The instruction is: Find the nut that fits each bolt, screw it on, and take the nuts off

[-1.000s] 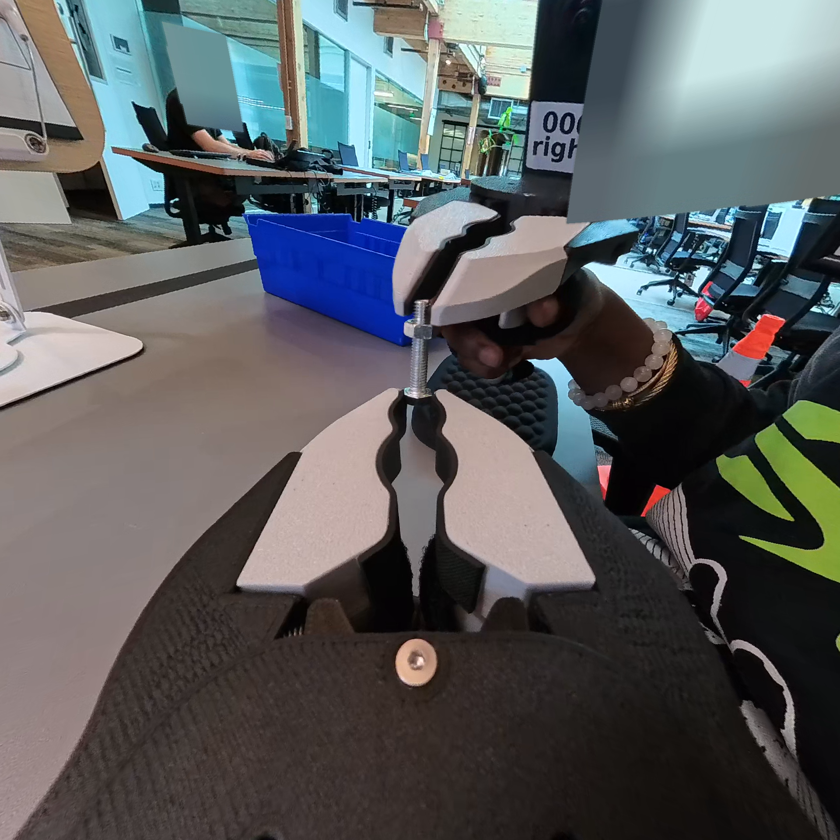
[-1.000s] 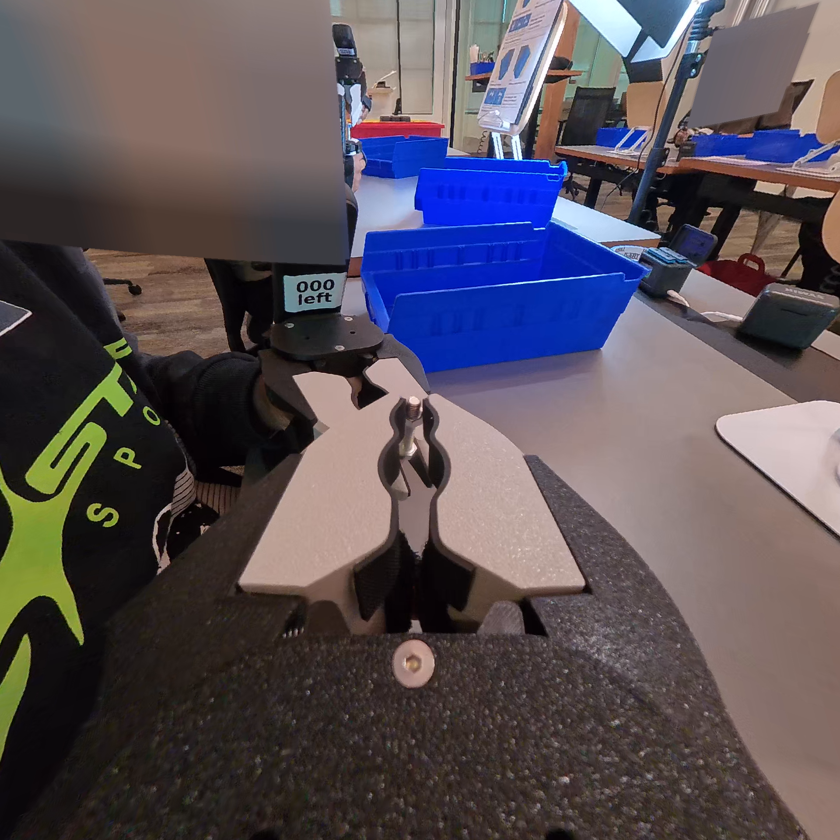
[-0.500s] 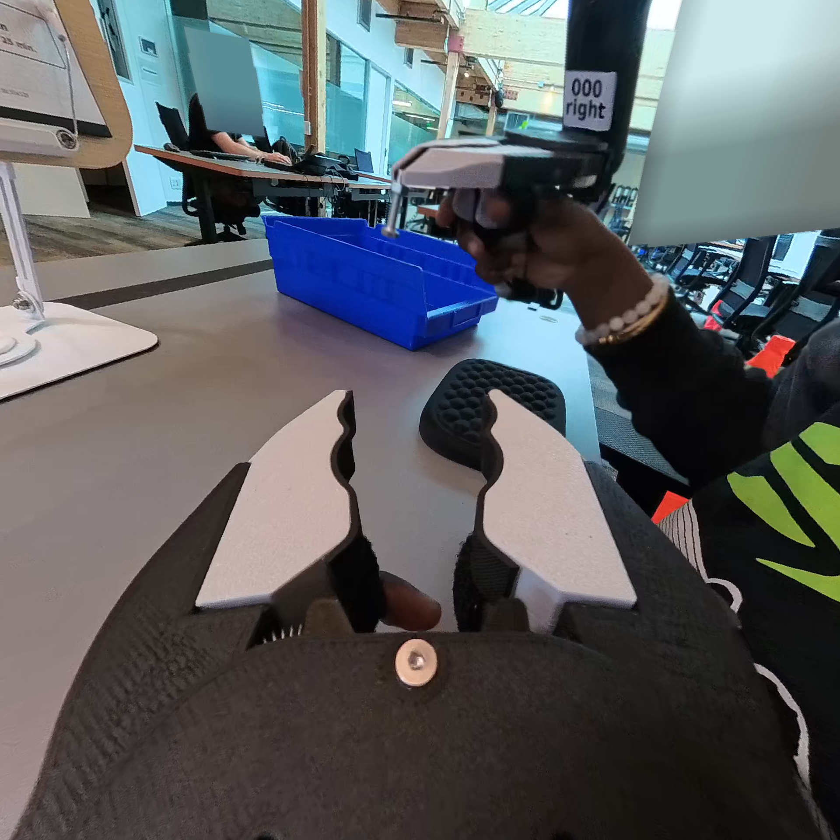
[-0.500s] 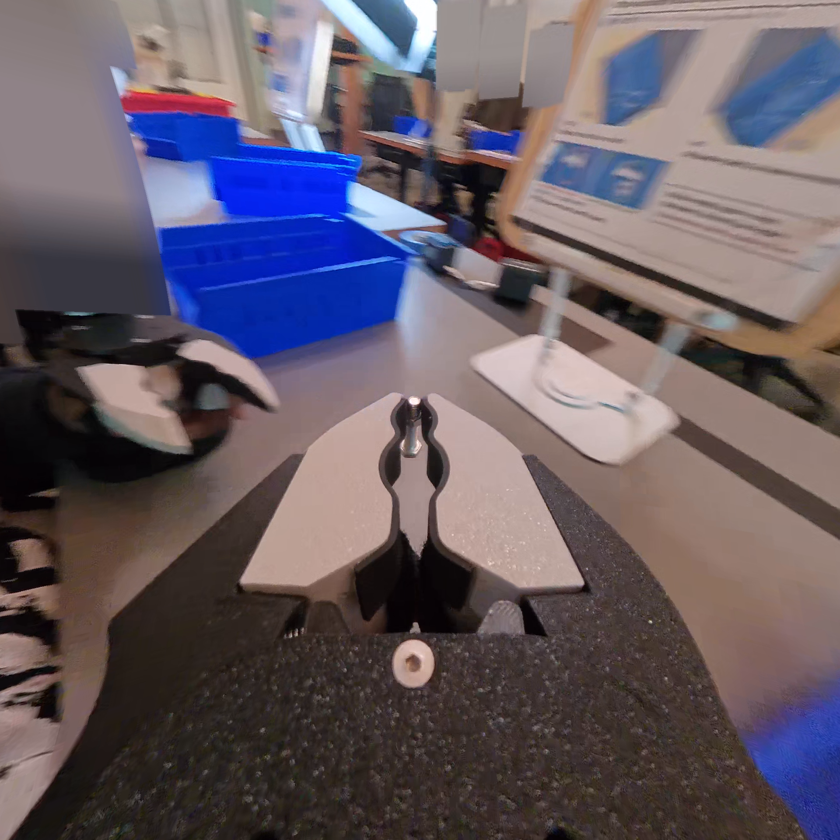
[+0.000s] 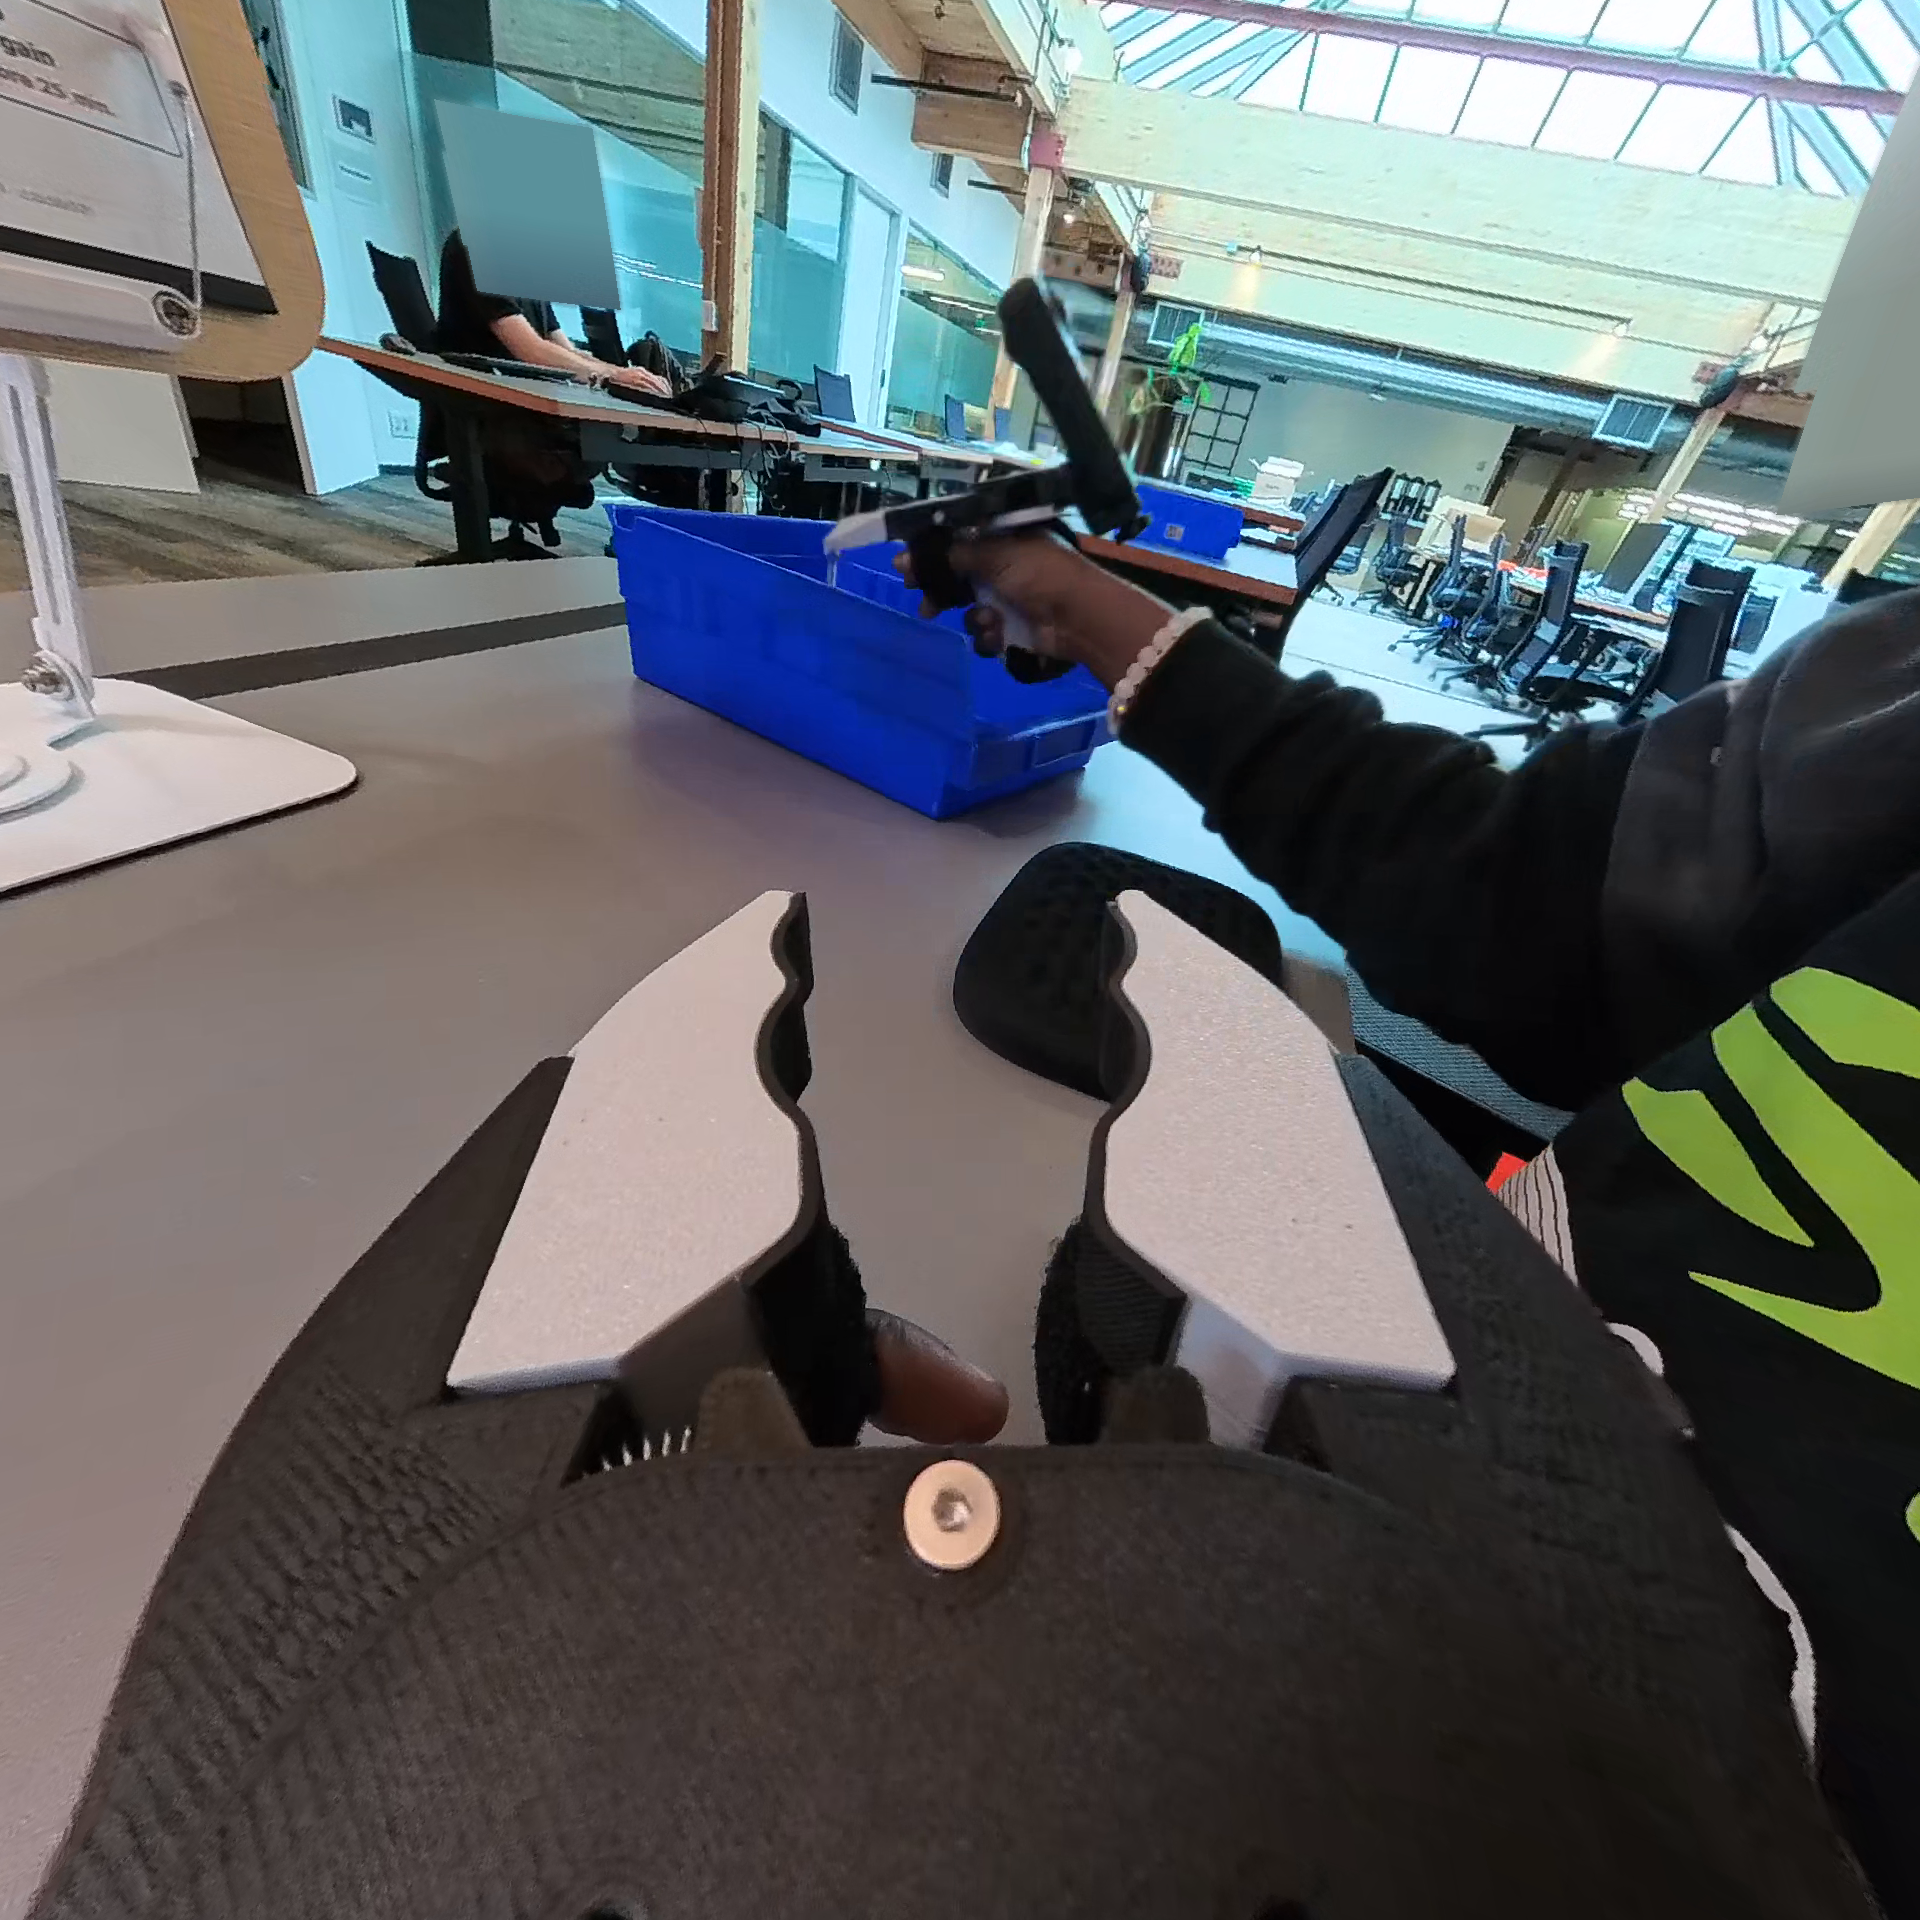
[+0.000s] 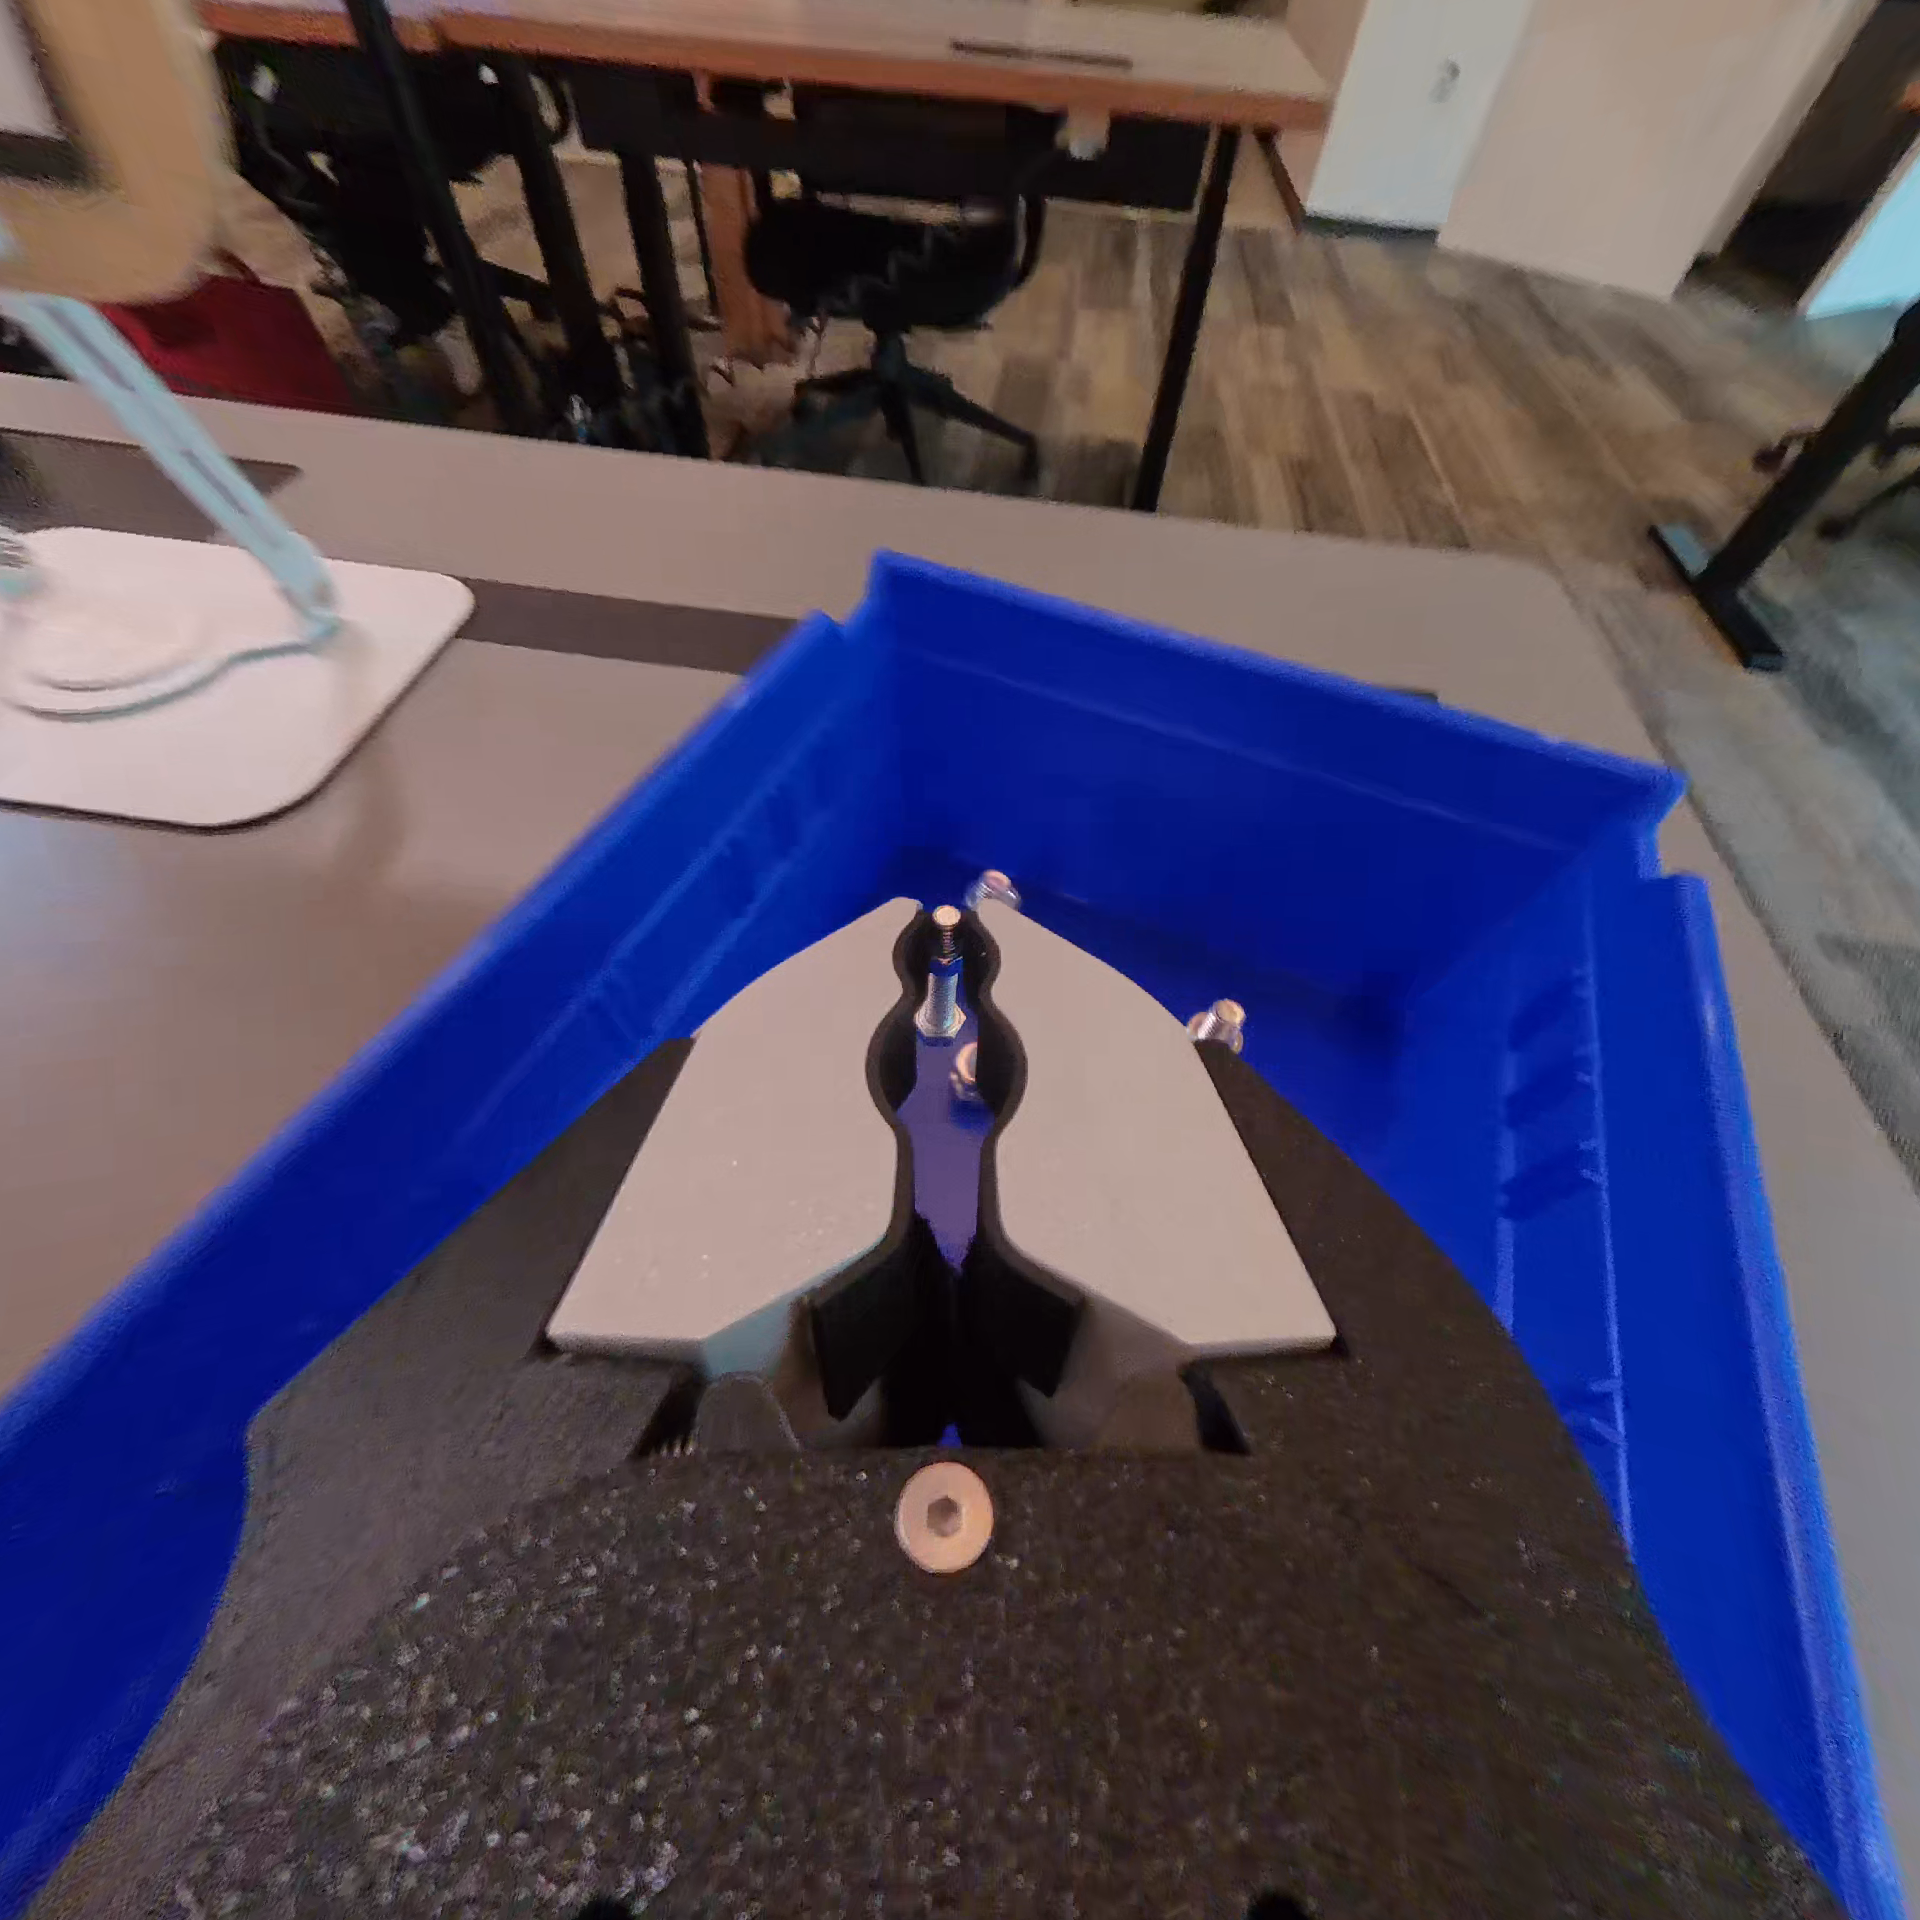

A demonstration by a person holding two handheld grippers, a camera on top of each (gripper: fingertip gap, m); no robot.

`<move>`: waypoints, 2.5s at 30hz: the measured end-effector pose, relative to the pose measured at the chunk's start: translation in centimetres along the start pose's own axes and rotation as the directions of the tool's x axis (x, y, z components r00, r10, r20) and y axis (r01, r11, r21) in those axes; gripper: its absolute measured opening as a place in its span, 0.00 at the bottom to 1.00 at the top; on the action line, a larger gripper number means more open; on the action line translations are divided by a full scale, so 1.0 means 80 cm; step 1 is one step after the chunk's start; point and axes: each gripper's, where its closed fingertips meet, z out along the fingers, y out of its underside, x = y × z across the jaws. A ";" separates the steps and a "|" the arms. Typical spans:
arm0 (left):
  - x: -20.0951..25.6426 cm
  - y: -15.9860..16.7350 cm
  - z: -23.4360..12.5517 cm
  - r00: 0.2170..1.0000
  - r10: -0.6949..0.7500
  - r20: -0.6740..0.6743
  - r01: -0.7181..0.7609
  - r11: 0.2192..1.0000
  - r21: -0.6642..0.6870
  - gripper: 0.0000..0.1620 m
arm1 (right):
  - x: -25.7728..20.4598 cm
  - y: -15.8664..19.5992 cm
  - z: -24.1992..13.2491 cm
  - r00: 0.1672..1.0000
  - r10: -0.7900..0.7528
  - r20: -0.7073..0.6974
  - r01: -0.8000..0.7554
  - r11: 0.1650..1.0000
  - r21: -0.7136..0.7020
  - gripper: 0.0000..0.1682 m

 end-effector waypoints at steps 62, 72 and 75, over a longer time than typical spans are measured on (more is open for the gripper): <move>-0.370 -0.081 -0.283 0.820 0.457 0.343 0.132 0.433 -0.892 0.24 | -0.371 0.055 -0.166 0.770 -0.269 0.579 0.100 0.947 0.307 0.35; -0.458 0.016 -0.316 0.838 0.275 0.471 0.420 0.227 -0.879 0.35 | -0.368 0.053 -0.165 0.770 -0.235 0.593 0.065 0.953 0.295 0.31; -0.461 0.030 -0.320 0.837 0.226 0.498 0.456 0.215 -0.864 0.35 | -0.367 0.053 -0.165 0.772 -0.239 0.589 0.067 0.952 0.298 0.30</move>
